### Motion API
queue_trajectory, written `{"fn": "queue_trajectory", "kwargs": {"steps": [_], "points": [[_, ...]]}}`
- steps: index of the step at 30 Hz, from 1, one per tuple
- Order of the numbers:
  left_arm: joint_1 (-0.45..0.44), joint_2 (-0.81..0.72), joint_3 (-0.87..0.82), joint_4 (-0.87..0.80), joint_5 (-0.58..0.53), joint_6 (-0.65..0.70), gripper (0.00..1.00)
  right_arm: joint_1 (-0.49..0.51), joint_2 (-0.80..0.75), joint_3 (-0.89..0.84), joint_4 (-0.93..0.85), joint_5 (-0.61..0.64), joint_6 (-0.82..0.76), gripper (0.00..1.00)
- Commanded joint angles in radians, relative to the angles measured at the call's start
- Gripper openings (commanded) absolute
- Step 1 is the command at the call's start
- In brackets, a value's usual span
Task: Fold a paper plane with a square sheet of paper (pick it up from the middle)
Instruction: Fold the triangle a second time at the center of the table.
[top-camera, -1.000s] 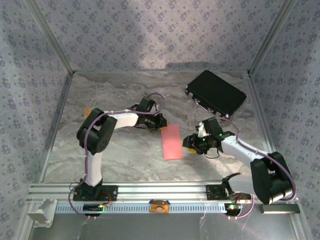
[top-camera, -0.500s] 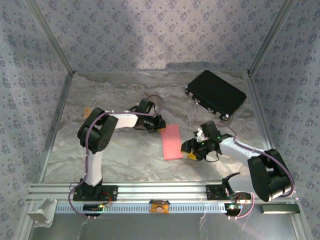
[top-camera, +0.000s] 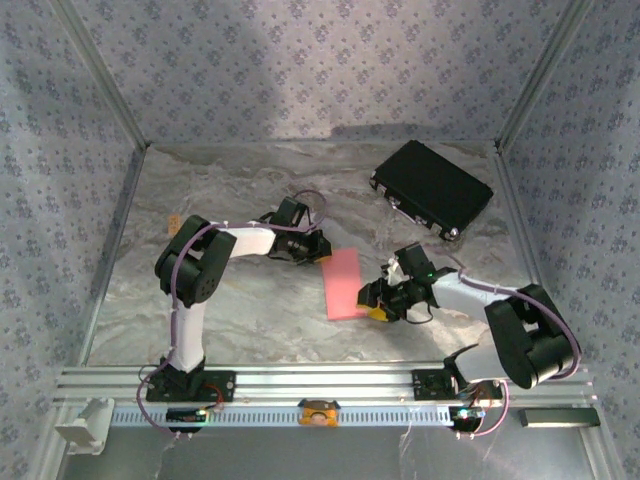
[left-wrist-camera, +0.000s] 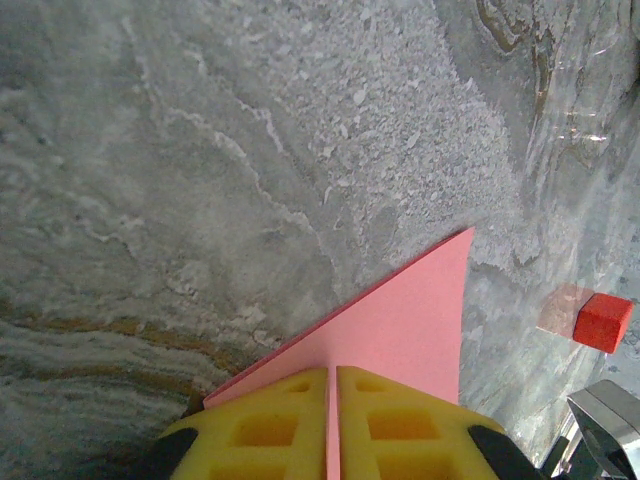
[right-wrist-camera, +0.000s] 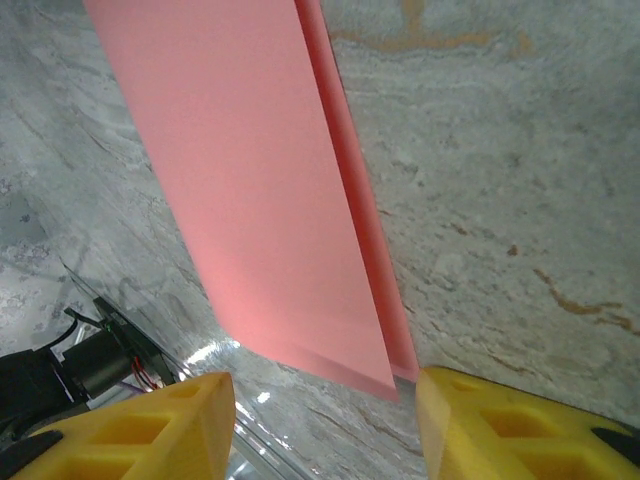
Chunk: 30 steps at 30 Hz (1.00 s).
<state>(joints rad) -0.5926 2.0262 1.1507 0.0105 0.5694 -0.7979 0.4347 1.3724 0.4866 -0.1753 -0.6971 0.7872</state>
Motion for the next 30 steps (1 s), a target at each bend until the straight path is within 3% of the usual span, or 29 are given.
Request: {"fn": "queue_trajectory", "kwargs": {"steps": [1,17,30], "points": [[-0.005,0.042,-0.029,-0.026,-0.015,0.001,0.11,0.008,0.014,-0.002,0.014,-0.024,0.023,0.52],[-0.007,0.047,-0.020,-0.017,0.003,-0.005,0.11,0.001,0.042,0.026,0.142,-0.039,0.037,0.50],[-0.014,0.061,0.007,-0.027,0.031,0.002,0.12,-0.073,0.155,0.040,0.340,-0.166,0.009,0.44]]}}
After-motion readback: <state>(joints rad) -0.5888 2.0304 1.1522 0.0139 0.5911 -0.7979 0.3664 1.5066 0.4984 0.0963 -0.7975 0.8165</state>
